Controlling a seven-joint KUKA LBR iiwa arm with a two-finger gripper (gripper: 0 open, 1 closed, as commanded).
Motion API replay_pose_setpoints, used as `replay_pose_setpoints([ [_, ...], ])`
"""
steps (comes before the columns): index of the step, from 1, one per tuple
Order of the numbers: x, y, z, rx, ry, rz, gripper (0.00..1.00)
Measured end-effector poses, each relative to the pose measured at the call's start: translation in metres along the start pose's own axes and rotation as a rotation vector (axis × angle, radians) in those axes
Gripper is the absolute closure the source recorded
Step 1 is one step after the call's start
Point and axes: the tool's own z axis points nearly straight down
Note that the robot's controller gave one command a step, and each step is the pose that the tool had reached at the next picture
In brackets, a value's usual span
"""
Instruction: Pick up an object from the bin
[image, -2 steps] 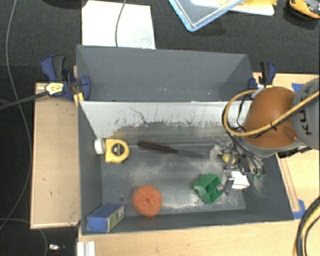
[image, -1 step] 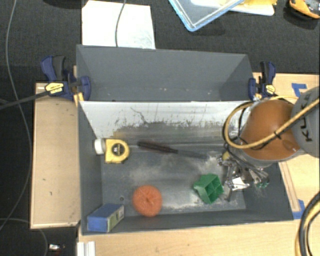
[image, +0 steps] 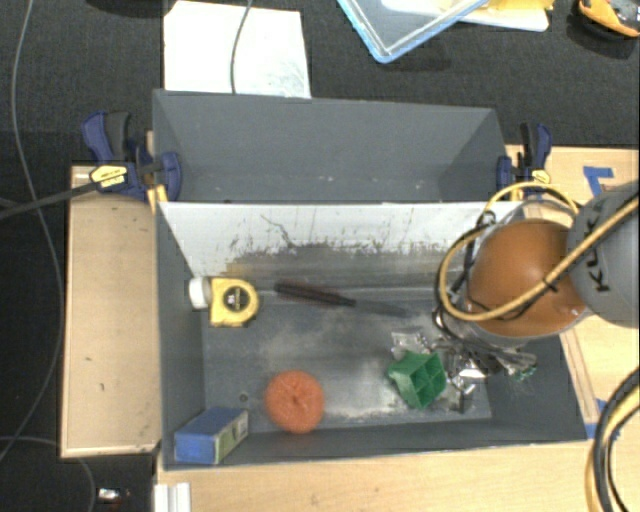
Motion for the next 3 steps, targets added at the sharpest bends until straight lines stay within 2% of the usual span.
replay_pose_setpoints([
  [1,-0.007,-0.004,0.013,0.002,-0.004,0.076,1.0],
  [2,-0.007,-0.004,0.013,0.002,-0.004,0.076,1.0],
  [3,-0.019,-0.005,-0.047,0.0,-0.002,0.075,1.0],
])
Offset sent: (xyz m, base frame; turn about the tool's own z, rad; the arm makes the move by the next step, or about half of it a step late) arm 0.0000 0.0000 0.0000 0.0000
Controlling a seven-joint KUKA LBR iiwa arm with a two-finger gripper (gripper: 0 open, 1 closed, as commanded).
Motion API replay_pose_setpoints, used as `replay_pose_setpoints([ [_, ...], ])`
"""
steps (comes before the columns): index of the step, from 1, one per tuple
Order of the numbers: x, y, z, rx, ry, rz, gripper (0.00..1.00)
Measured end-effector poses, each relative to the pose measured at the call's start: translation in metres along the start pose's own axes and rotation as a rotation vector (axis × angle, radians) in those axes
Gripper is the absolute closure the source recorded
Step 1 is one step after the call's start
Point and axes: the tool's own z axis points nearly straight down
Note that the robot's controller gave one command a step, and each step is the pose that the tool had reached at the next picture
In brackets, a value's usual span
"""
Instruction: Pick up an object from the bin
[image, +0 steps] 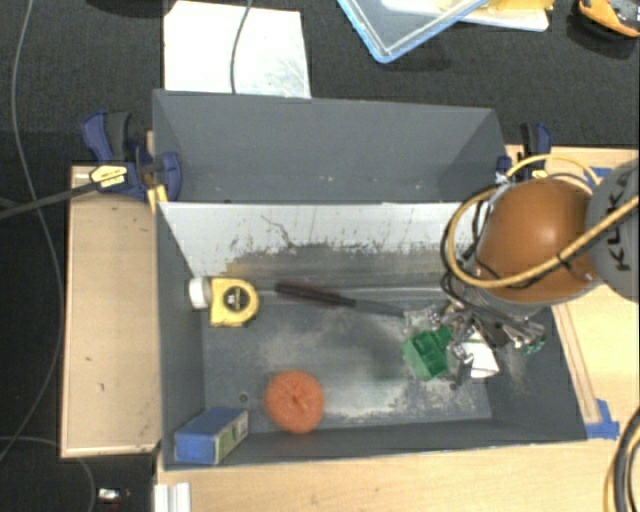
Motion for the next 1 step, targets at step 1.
replay_pose_setpoints([
  [1,0.0242,-0.022,-0.0742,-0.002,0.003,0.026,1.0],
])
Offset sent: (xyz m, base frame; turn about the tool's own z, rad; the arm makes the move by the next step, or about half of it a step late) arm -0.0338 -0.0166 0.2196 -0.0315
